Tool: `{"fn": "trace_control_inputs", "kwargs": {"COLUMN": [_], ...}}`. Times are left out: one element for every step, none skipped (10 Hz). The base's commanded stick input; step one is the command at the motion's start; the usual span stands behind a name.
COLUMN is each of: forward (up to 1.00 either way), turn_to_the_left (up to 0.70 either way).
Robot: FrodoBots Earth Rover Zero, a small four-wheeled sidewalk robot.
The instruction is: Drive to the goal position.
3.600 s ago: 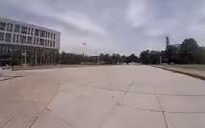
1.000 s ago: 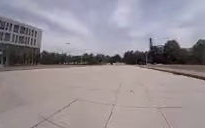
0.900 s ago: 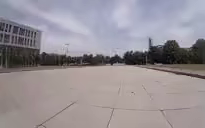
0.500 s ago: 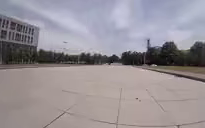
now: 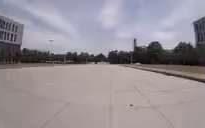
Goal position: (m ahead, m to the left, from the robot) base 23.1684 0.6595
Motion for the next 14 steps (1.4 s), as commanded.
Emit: {"fn": "trace_control_inputs", "kwargs": {"forward": [1.0, 1.0, 1.0, 1.0, 1.0, 1.0, 1.0, 1.0, 1.0, 1.0, 1.0, 1.0, 1.0, 1.0], "turn_to_the_left": [0.0, 0.0, 0.0, 0.0, 0.0, 0.0, 0.0, 0.0, 0.0, 0.0, 0.0, 0.0, 0.0, 0.0]}}
